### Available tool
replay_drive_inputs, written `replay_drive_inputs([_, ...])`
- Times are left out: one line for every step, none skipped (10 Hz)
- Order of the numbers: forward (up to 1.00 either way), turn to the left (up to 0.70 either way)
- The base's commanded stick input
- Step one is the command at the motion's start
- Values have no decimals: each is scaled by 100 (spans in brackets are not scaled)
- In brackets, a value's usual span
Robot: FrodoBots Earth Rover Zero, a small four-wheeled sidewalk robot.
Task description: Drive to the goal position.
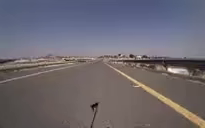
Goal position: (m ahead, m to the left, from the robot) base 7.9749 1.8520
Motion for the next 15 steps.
replay_drive_inputs([100,-1])
replay_drive_inputs([100,-1])
replay_drive_inputs([100,-1])
replay_drive_inputs([100,-1])
replay_drive_inputs([100,-1])
replay_drive_inputs([100,-1])
replay_drive_inputs([100,-1])
replay_drive_inputs([100,-1])
replay_drive_inputs([100,-1])
replay_drive_inputs([100,-1])
replay_drive_inputs([100,-1])
replay_drive_inputs([100,-1])
replay_drive_inputs([100,-1])
replay_drive_inputs([100,-1])
replay_drive_inputs([100,-1])
